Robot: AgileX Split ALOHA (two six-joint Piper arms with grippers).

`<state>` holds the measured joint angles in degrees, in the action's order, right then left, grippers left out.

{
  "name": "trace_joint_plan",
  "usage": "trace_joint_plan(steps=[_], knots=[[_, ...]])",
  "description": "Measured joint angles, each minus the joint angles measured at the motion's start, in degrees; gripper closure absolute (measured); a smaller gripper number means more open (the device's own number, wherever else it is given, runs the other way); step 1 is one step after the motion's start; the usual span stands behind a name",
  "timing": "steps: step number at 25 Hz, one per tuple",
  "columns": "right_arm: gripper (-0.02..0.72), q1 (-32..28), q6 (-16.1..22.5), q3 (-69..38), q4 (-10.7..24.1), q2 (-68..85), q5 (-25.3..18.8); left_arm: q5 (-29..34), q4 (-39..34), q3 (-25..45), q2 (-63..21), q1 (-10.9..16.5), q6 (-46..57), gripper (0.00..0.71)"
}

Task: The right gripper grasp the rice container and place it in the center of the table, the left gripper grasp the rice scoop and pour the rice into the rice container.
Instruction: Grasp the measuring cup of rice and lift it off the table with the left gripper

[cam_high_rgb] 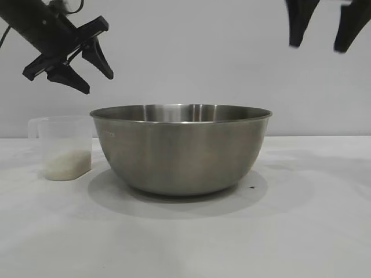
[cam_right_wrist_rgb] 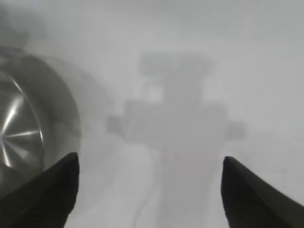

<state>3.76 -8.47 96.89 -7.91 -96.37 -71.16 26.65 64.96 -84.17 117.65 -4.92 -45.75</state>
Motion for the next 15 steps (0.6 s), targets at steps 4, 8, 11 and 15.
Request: trace_joint_plan(steps=[4, 8, 11, 15], knots=[[0.158, -2.7, 0.0, -7.2, 0.6, 8.9, -0.2, -0.3, 0.0, 0.0, 0.0, 0.0, 0.0, 0.296], [0.158, -3.0, 0.0, -15.5, 0.6, 18.6, -0.4, -1.0, 0.0, 0.0, 0.0, 0.0, 0.0, 0.296], [0.158, -3.0, 0.0, -22.5, 0.3, 26.2, -0.6, -1.6, 0.1, 0.0, 0.0, 0.0, 0.0, 0.296], [0.158, -3.0, 0.0, -31.6, 0.1, 35.6, -0.7, -1.6, 0.1, 0.0, 0.0, 0.0, 0.0, 0.296]])
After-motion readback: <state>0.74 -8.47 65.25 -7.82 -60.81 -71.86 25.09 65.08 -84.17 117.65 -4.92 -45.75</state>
